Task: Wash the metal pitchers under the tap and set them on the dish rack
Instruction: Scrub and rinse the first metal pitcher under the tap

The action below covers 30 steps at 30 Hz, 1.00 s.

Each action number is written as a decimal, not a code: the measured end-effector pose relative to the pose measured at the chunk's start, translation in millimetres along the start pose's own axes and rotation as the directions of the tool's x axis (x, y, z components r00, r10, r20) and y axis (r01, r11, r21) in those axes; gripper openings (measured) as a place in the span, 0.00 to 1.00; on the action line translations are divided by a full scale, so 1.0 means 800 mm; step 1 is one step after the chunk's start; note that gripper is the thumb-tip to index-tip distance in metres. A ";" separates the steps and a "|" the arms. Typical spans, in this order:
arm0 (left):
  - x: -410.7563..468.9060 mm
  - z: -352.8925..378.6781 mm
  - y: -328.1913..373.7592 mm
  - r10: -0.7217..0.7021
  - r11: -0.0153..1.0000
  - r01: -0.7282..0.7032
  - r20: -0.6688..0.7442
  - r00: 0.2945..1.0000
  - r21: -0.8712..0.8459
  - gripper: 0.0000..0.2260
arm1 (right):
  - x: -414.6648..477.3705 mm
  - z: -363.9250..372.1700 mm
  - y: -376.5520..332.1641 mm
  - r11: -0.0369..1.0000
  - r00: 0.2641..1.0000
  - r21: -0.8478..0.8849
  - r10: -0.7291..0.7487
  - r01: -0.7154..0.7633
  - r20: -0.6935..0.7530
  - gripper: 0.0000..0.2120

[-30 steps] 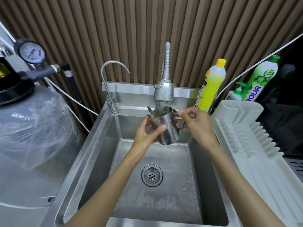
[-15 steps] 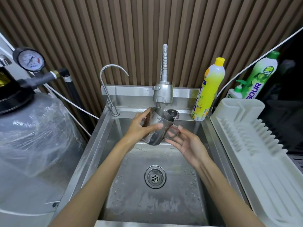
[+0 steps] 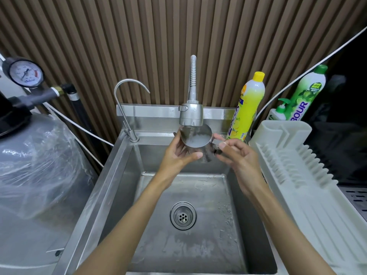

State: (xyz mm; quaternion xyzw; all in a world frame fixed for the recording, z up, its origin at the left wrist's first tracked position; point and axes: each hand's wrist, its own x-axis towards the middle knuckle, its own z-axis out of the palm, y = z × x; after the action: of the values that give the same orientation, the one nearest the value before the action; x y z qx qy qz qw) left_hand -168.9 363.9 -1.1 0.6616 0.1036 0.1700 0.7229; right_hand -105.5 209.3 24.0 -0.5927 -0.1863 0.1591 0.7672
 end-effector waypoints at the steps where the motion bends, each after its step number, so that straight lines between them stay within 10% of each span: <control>1: -0.003 0.004 0.000 0.032 0.999 -0.031 -0.045 0.998 0.026 0.34 | 0.005 0.000 -0.003 0.999 1.000 -0.036 0.003 -0.003 0.004 0.05; 9: -0.015 -0.001 -0.007 0.079 0.968 -0.009 -0.271 0.959 0.249 0.42 | 0.027 0.018 0.004 0.979 0.984 -0.128 0.166 -0.157 0.060 0.09; 16: 0.005 -0.028 0.025 -0.026 0.881 0.052 -0.062 0.998 0.471 0.42 | -0.005 0.022 0.041 0.935 0.952 0.179 0.304 -0.305 0.037 0.08; 30: 0.006 -0.036 0.007 -0.196 0.968 0.231 0.288 0.937 -0.093 0.44 | -0.026 0.016 0.003 0.970 0.998 -0.235 -0.065 0.066 0.012 0.08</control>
State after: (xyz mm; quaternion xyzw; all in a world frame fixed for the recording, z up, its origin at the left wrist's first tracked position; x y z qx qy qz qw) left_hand -175.7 392.9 1.4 0.6169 0.0618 0.0025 0.7846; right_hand -129.9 211.1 22.7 -0.6728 -0.2249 0.1119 0.6959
